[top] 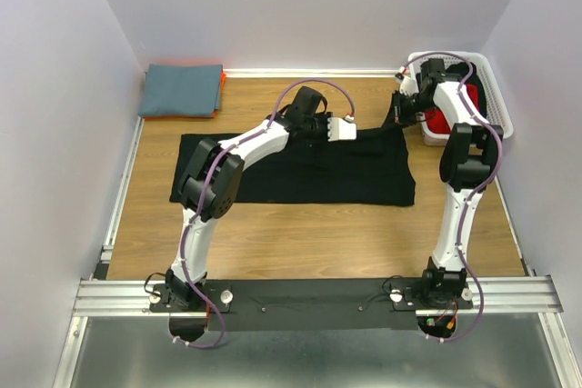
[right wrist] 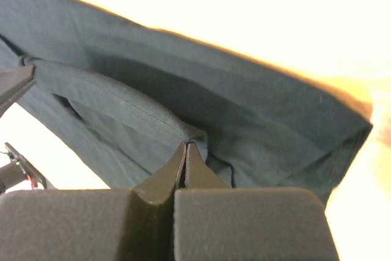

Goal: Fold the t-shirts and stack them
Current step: Fold the tshirt

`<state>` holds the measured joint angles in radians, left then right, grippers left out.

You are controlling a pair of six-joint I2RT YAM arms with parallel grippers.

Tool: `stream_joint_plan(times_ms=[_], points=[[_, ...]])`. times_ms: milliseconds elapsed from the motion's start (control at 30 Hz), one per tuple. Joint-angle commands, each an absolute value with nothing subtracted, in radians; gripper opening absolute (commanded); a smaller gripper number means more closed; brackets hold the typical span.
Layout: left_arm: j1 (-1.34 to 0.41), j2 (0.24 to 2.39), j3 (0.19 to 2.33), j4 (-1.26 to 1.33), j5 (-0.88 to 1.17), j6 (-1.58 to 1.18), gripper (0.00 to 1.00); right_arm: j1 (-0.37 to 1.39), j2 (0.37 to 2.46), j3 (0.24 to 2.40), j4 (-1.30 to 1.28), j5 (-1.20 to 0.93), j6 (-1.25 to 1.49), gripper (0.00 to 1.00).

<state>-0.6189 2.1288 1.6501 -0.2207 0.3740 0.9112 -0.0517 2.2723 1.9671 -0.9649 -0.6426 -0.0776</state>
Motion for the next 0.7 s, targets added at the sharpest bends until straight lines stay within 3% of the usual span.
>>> stream_joint_plan(times_ms=[0,233,333,367,433,667], points=[[-0.603,2.145,1.634,-0.183,0.353,0.902,0.0,-0.032,2.31,2.02,-0.946,-0.618,-0.06,0.01],[-0.589,2.155,1.635,-0.176,0.325,0.887,0.01,-0.02,2.344,2.091,-0.946,-0.607,-0.045,0.01],[-0.586,2.172,1.658,-0.192,0.302,0.853,0.17,-0.009,2.352,2.102,-0.943,-0.603,-0.043,0.01],[-0.583,2.175,1.669,-0.201,0.304,0.842,0.27,-0.006,2.353,2.102,-0.943,-0.601,-0.043,0.01],[-0.572,2.174,1.677,-0.206,0.304,0.809,0.34,-0.002,2.349,2.1,-0.943,-0.603,-0.043,0.01],[-0.531,2.108,1.68,-0.23,0.365,0.678,0.41,0.021,2.304,2.06,-0.942,-0.604,-0.038,0.0]])
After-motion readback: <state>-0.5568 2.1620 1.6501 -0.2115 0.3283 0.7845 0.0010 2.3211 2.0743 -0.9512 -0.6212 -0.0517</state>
